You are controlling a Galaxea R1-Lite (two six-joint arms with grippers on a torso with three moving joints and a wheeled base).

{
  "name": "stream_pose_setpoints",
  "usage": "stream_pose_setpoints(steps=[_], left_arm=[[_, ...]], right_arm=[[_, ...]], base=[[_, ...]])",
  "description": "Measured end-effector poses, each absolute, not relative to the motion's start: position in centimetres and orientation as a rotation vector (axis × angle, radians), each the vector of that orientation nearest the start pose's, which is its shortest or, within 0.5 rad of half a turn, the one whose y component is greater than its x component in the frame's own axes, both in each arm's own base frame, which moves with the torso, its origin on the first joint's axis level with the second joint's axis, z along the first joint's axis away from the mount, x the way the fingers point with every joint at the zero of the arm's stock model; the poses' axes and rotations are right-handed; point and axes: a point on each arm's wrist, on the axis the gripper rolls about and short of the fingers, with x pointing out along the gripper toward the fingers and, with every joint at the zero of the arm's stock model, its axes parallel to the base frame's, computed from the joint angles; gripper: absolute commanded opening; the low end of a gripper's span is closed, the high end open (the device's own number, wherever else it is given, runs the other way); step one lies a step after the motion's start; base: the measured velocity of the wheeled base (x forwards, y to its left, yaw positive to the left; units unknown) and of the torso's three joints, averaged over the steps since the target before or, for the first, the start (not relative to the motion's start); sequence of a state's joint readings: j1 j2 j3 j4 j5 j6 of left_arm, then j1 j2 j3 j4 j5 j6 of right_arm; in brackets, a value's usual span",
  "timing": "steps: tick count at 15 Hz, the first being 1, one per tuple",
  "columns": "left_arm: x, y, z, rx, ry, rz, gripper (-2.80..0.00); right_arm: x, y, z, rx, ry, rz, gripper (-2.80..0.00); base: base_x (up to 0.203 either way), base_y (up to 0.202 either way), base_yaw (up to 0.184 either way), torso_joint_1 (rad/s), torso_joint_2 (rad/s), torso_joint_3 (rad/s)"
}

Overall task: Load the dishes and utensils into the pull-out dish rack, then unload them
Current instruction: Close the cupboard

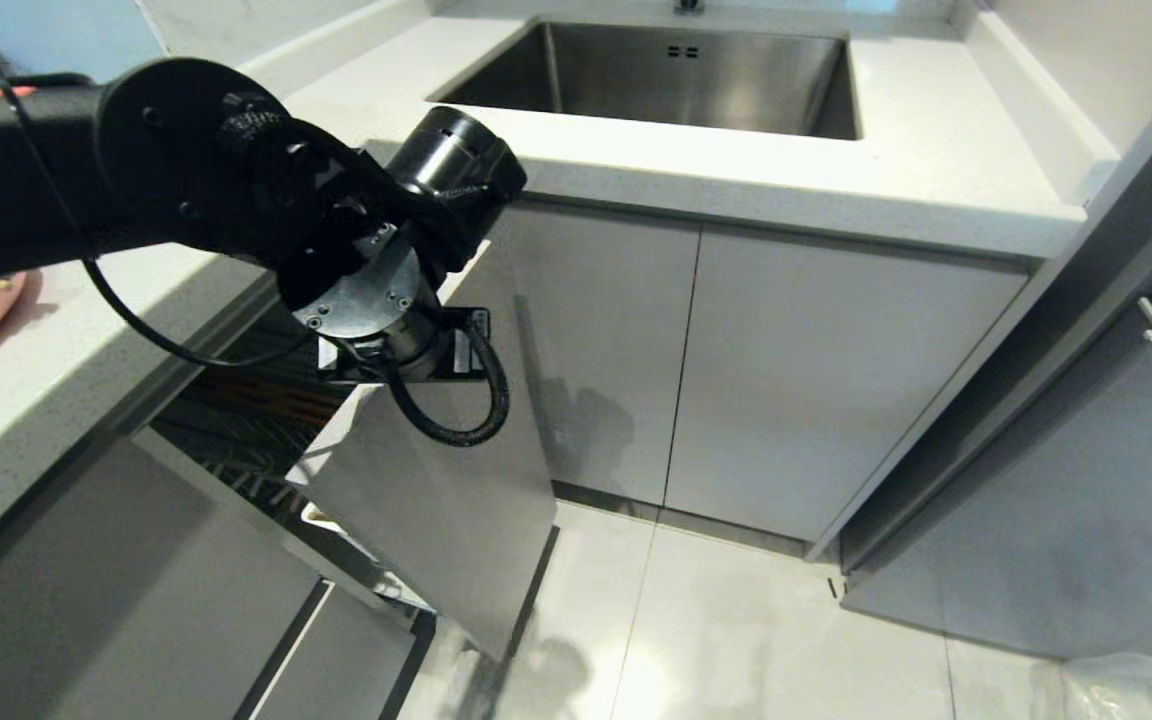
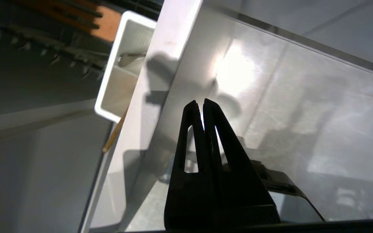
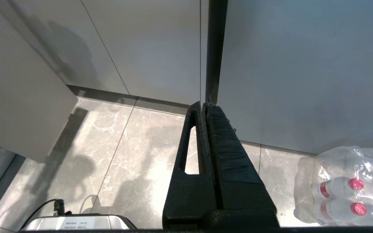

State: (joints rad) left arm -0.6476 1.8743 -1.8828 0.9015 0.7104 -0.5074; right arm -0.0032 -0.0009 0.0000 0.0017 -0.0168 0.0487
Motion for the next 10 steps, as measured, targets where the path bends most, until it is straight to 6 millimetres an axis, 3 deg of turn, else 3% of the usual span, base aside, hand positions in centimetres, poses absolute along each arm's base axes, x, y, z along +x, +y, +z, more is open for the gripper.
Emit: stream_pose_setpoints(steps=[10], left_arm=[[29.4,-10.7,28.5,0.058,0.64,0.547,-2.8]], right_arm=[[-2.3,0.0,7.5,0.049,0.0,-0.02,-2.8]], base=[[0.0,0.0,0.0,0.0,0.0,0.0]])
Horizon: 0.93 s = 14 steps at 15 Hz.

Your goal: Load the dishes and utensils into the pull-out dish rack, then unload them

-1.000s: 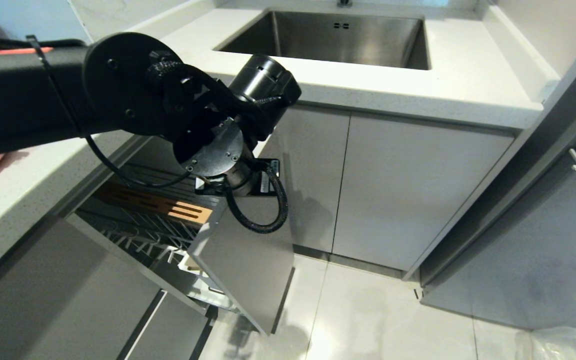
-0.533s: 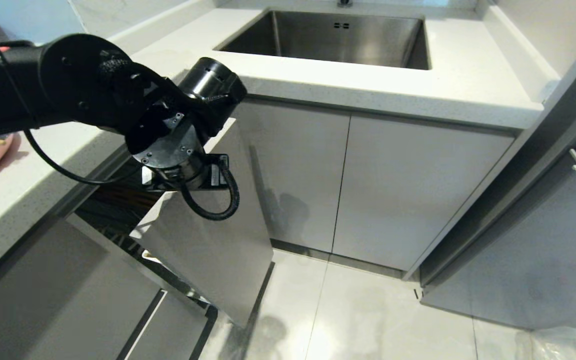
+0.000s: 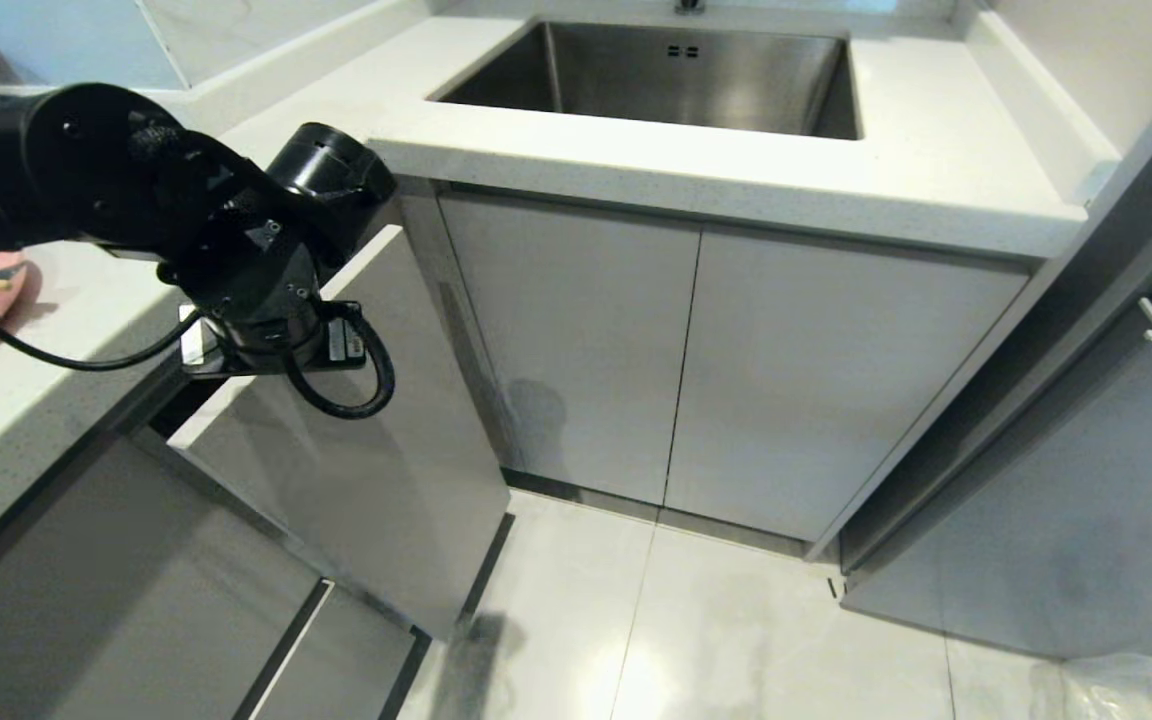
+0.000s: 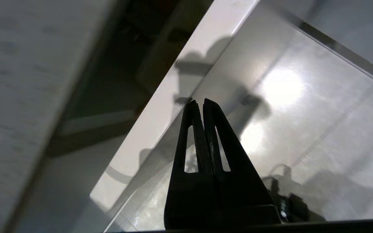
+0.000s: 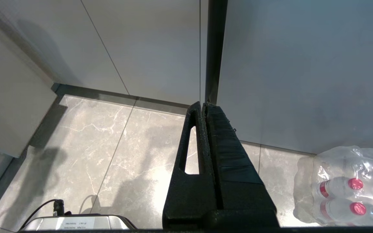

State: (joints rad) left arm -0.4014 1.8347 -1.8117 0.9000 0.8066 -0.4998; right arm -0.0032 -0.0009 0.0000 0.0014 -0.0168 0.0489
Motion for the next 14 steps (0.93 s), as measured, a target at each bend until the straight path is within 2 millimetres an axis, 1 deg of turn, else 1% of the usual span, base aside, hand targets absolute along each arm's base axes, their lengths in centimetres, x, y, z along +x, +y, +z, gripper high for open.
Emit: stream_pose_setpoints(steps=[2,5,10,12,14], left_arm=[[29.7,-9.8,28.4,0.054,0.643,0.584,-2.8],[29.7,-9.5,28.5,0.049,0.64,0.589,-2.8],[28.6,-11.1,29.1,0.022,0.647,0.48,-2.8],[27.2,-11.7,30.6,-0.041,0.644,0.358,-2.8],[24.8,-11.5,33.0,-0.131,0.629,0.205,-2.8]], right_arm=[[-2.3,0.0,7.5,0.049,0.0,-0.02,-2.8],[-2.3,0.0,7.5,0.049,0.0,-0.02,-2.8],[-2.3,0.0,7.5,0.049,0.0,-0.02,-2.8],[-2.3,0.0,7.5,0.049,0.0,-0.02,-2.8],[-2.3,0.0,7.5,0.049,0.0,-0.02,-2.8]], base=[[0.0,0.0,0.0,0.0,0.0,0.0],[0.0,0.0,0.0,0.0,0.0,0.0],[0.0,0.0,0.0,0.0,0.0,0.0],[0.0,0.0,0.0,0.0,0.0,0.0],[0.0,0.0,0.0,0.0,0.0,0.0]])
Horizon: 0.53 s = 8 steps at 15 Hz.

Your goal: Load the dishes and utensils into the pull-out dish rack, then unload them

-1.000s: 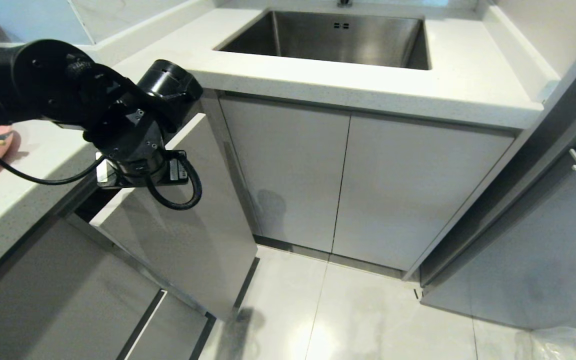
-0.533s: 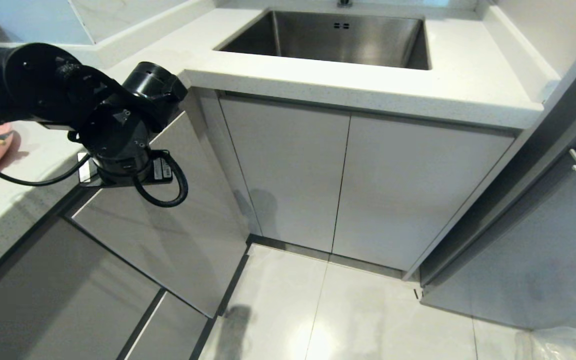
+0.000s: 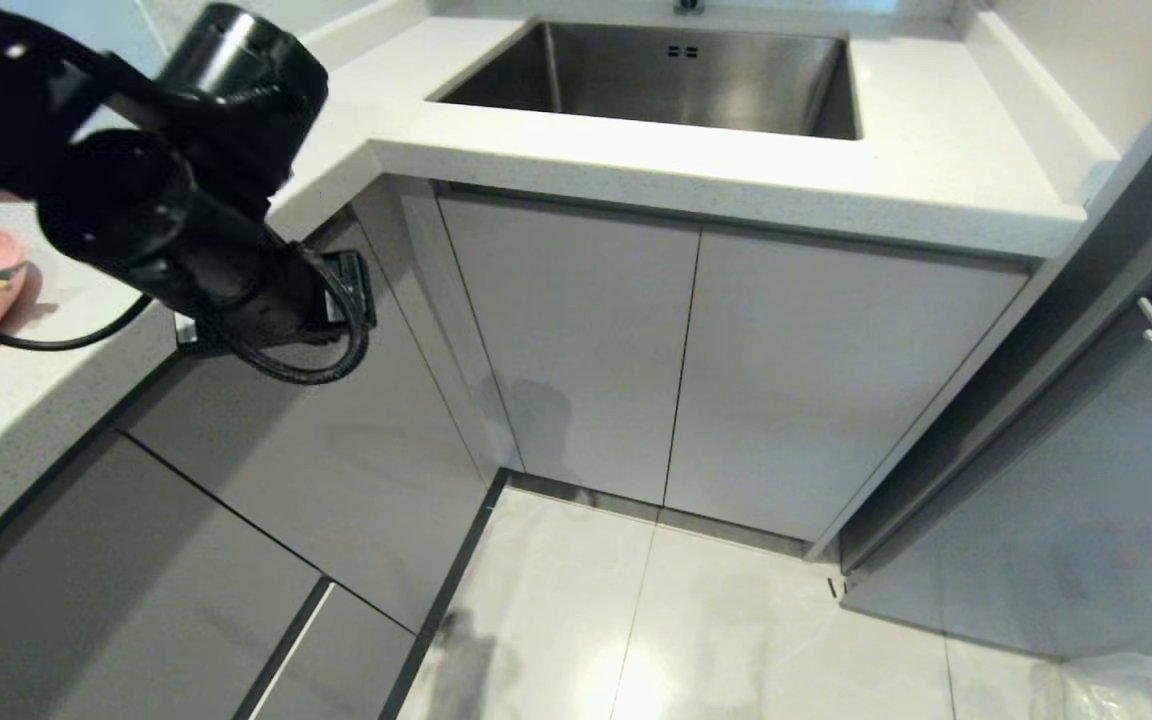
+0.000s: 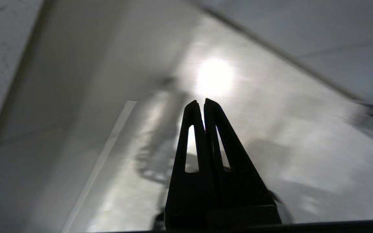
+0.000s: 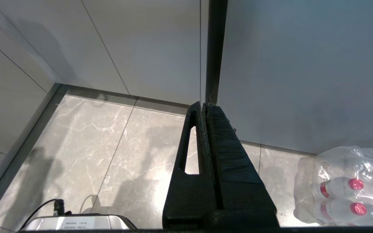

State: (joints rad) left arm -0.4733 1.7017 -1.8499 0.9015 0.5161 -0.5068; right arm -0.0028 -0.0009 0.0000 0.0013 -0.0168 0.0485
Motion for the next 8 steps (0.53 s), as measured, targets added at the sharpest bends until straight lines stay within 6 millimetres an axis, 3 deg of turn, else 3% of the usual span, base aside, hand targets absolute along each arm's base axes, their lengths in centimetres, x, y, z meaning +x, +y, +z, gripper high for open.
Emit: stream_pose_setpoints(steps=[4,8], left_arm=[[19.1,-8.9,37.4,-0.261,0.523,0.044,-2.8],[12.2,-4.1,40.2,-0.35,0.361,0.068,-2.8]], right_arm=[[-2.3,0.0,7.5,0.049,0.0,-0.02,-2.8],[-2.3,0.0,7.5,0.049,0.0,-0.02,-2.8]], base=[[0.0,0.0,0.0,0.0,0.0,0.0],[0.0,0.0,0.0,0.0,0.0,0.0]])
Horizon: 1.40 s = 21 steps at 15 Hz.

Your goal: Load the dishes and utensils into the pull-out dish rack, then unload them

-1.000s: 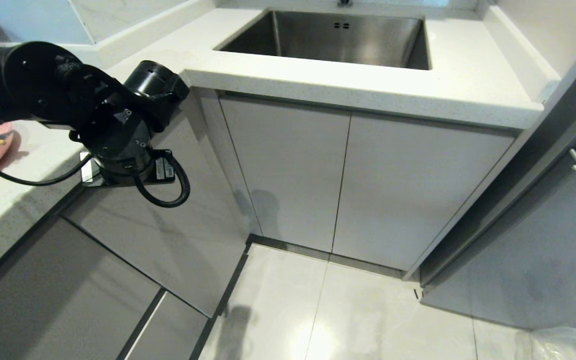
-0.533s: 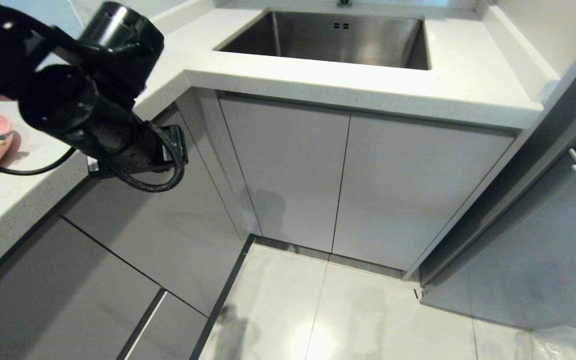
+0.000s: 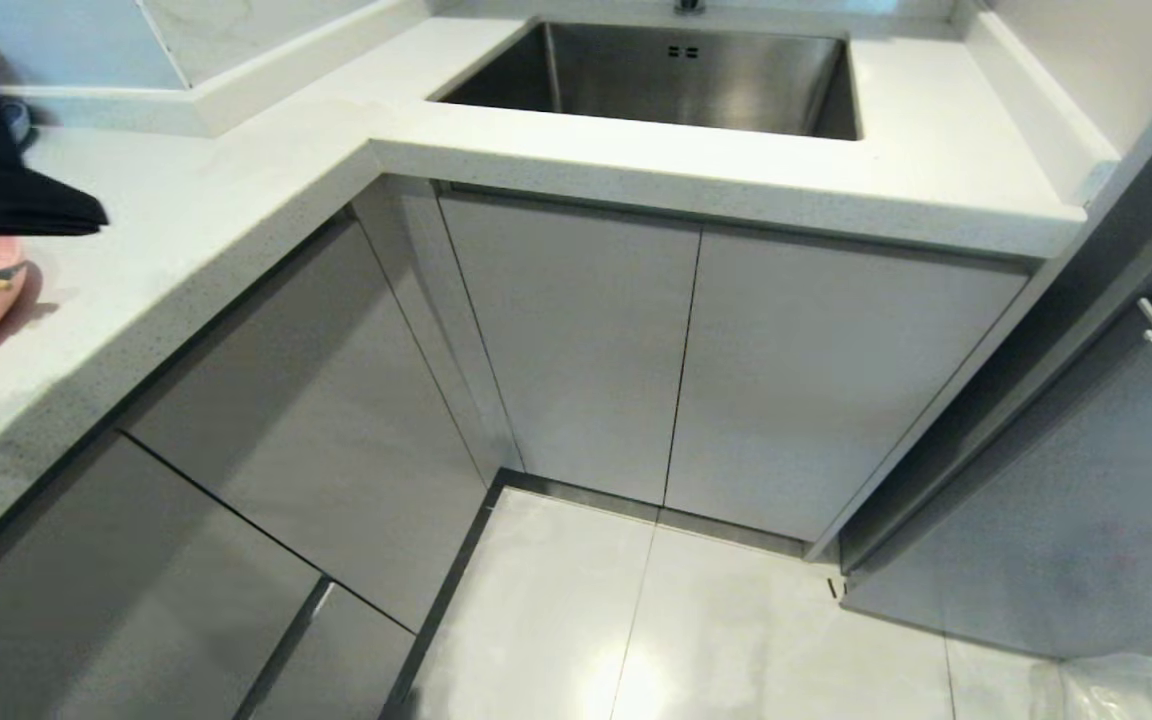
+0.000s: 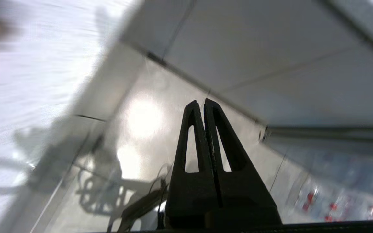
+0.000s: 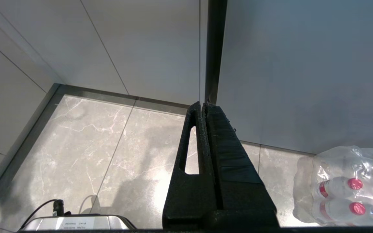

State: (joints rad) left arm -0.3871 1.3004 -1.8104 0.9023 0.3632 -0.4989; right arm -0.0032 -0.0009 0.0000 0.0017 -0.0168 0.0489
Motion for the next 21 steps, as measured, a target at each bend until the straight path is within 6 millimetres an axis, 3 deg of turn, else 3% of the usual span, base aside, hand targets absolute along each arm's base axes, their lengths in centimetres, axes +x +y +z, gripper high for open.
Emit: stream_pose_setpoints(steps=[3,5,8,10,13,16,19,21], left_arm=[[6.6,-0.7,40.5,-0.37,0.253,0.137,-2.8],[2.4,0.2,39.6,-0.351,0.195,0.152,-2.8],[-3.8,0.1,36.9,-0.286,0.117,0.142,-2.8],[-7.0,-0.4,33.7,-0.205,0.063,0.127,-2.8],[-9.3,-0.9,28.3,-0.104,0.038,0.112,-2.8],[-10.6,-0.7,25.7,-0.097,0.011,0.052,-2.8],[-10.9,-0.3,22.0,-0.041,0.037,0.001,-2.8],[-9.9,-0.2,18.9,-0.006,0.063,-0.009,-2.8]], right_arm=[[-2.3,0.0,7.5,0.049,0.0,-0.02,-2.8],[-2.3,0.0,7.5,0.049,0.0,-0.02,-2.8],[-2.3,0.0,7.5,0.049,0.0,-0.02,-2.8],[-2.3,0.0,7.5,0.049,0.0,-0.02,-2.8],[-2.3,0.0,7.5,0.049,0.0,-0.02,-2.8],[-2.3,0.0,7.5,0.049,0.0,-0.02,-2.8],[-2.3,0.0,7.5,0.049,0.0,-0.02,-2.8],[-2.3,0.0,7.5,0.049,0.0,-0.019,-2.8]], base=[[0.0,0.0,0.0,0.0,0.0,0.0],[0.0,0.0,0.0,0.0,0.0,0.0],[0.0,0.0,0.0,0.0,0.0,0.0],[0.0,0.0,0.0,0.0,0.0,0.0],[0.0,0.0,0.0,0.0,0.0,0.0],[0.0,0.0,0.0,0.0,0.0,0.0],[0.0,0.0,0.0,0.0,0.0,0.0],[0.0,0.0,0.0,0.0,0.0,0.0]])
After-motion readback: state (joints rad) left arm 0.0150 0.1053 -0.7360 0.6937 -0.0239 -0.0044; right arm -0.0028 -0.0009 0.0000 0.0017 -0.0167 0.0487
